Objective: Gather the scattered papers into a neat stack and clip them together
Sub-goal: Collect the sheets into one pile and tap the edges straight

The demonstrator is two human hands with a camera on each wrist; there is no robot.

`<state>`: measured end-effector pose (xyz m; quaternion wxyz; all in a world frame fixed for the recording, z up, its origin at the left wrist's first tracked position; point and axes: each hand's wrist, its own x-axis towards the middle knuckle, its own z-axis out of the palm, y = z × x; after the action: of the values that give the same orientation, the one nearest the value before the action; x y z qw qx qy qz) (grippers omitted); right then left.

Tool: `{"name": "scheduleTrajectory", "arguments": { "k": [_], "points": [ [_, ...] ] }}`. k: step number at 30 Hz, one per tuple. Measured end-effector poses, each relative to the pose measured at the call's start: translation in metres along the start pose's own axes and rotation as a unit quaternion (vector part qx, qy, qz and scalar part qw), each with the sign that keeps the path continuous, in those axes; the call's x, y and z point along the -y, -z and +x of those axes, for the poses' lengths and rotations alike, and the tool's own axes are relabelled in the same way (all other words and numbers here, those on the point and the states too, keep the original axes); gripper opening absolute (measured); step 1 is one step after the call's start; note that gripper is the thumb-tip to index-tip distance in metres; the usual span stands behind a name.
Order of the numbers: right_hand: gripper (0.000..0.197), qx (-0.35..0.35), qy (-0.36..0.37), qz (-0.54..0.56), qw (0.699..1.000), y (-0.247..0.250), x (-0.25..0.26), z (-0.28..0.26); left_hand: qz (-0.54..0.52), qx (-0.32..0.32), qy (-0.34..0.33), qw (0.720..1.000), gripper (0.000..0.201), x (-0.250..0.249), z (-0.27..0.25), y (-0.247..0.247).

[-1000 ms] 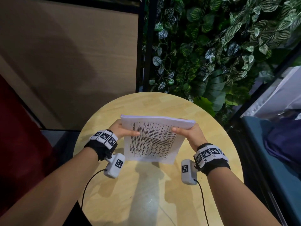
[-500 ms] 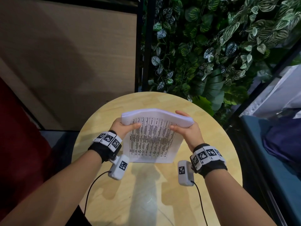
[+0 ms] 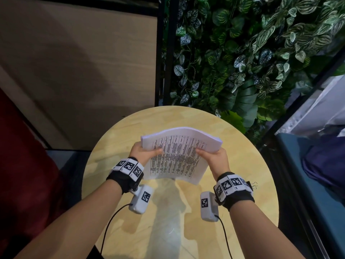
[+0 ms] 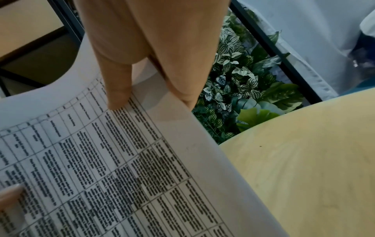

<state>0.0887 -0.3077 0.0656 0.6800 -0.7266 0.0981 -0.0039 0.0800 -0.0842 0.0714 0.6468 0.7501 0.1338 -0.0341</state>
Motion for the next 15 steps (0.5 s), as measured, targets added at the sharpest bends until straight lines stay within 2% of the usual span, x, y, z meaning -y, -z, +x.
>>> {"name": "scheduleTrajectory", "arguments": {
  "k": [3,4,5,6,7,9,10,12,13,14,15],
  "points": [
    [0.019,0.002,0.001,-0.015,1.000,-0.002,0.004,-0.001,0.024,0.000,0.010,1.000,0.017,-0.005,0.000,0.002],
    [0.017,-0.003,0.003,-0.025,1.000,-0.002,0.007,-0.001,0.033,-0.006,0.006,0.999,0.029,-0.009,0.001,0.004],
    [0.014,-0.009,0.010,-0.041,0.999,-0.002,0.011,0.001,0.039,-0.017,-0.010,0.999,0.057,-0.013,0.003,0.008],
    [0.013,-0.014,0.021,-0.060,0.998,-0.002,0.016,0.003,0.050,-0.039,-0.042,0.997,0.088,-0.020,0.004,0.013],
    [0.015,-0.013,0.037,-0.086,0.996,-0.002,0.023,0.004,0.071,-0.064,-0.089,0.991,0.111,-0.030,0.004,0.020],
    [0.016,0.014,0.086,-0.170,0.982,-0.005,0.040,0.005,0.151,-0.076,-0.194,0.966,0.127,-0.056,0.001,0.027],
    [0.010,0.038,0.125,-0.238,0.962,-0.009,0.049,0.006,0.217,-0.050,-0.228,0.948,0.126,-0.069,-0.001,0.025],
    [0.009,0.092,0.216,-0.400,0.886,-0.023,0.067,0.004,0.366,0.038,-0.247,0.897,0.112,-0.088,-0.003,0.011],
    [0.010,0.112,0.253,-0.462,0.843,-0.031,0.073,0.004,0.420,0.079,-0.241,0.871,0.095,-0.091,-0.001,0.002],
    [0.008,0.122,0.278,-0.498,0.813,-0.039,0.077,0.003,0.439,0.113,-0.226,0.862,0.070,-0.089,0.003,-0.004],
    [0.008,0.118,0.297,-0.513,0.796,-0.043,0.080,0.003,0.426,0.129,-0.213,0.870,0.046,-0.084,0.007,-0.008]
  ]
}}
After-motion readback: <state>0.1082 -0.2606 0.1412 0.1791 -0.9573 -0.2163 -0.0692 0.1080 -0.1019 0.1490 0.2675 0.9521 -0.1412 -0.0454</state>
